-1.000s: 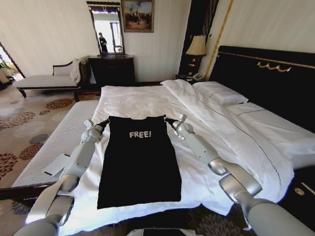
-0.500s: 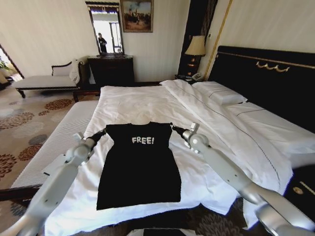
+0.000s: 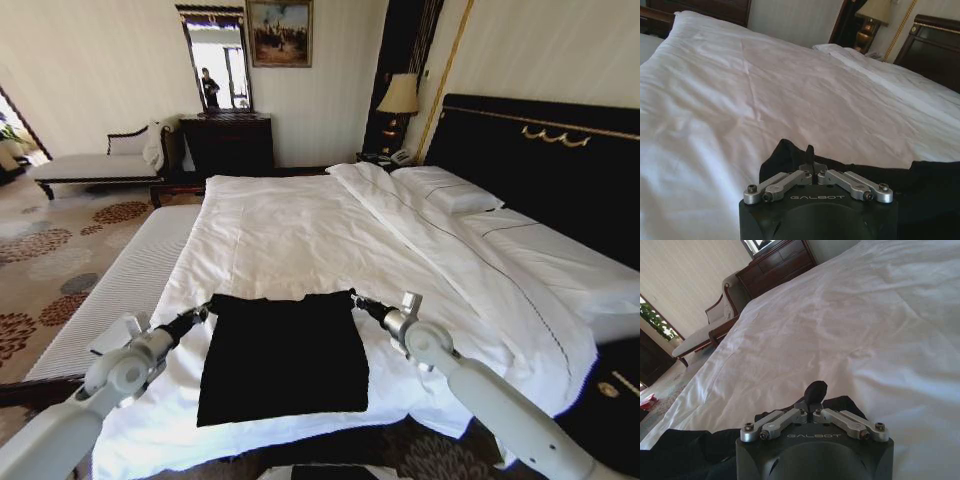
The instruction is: Fold the clothes on the bed.
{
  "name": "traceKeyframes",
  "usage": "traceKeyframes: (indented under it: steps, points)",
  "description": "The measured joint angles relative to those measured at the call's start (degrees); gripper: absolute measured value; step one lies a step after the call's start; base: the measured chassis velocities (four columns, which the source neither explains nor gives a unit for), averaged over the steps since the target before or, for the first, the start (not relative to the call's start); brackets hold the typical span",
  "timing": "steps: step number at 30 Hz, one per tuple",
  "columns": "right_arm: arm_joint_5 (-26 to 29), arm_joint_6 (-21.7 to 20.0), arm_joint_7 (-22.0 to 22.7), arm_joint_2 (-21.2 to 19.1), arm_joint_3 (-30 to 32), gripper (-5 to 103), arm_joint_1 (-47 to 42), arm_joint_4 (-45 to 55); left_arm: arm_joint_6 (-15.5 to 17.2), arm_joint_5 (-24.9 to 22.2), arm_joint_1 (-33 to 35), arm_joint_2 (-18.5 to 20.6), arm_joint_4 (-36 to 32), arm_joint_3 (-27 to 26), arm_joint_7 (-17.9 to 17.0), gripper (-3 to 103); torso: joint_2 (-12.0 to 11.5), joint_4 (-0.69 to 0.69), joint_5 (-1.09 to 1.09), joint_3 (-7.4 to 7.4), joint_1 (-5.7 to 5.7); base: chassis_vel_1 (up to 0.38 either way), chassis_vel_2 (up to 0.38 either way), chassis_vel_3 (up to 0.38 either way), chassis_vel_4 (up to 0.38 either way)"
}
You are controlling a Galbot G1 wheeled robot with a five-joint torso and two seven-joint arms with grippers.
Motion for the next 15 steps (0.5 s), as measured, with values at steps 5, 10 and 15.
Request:
traceKeyframes:
  steps: [5, 10, 15]
  points:
    - [-0.4, -0.1, 0.7, -1.6, 4.5, 0, -7.5, 5.4, -0.9, 2.2, 4.7, 1.3, -2.2, -1.9, 0.2, 0, 0.0, -0.02, 0.02, 0.00, 0.00, 0.000, 0.000, 0.000, 0.000]
    - [-1.6, -0.1, 0.6, -1.8, 7.9, 0, -13.3, 7.1, -1.5, 3.6, 7.4, 1.7, -2.5, -3.4, 0.2, 0, 0.0, -0.04, 0.02, 0.01, 0.03, 0.000, 0.000, 0.000, 0.000]
    - [-3.8, -0.1, -0.5, -0.3, 9.2, 0, -16.8, 6.2, -2.0, 6.0, 10.1, 1.2, -2.5, -4.2, 0.2, 0, 0.0, -0.02, 0.01, 0.00, 0.02, 0.000, 0.000, 0.000, 0.000]
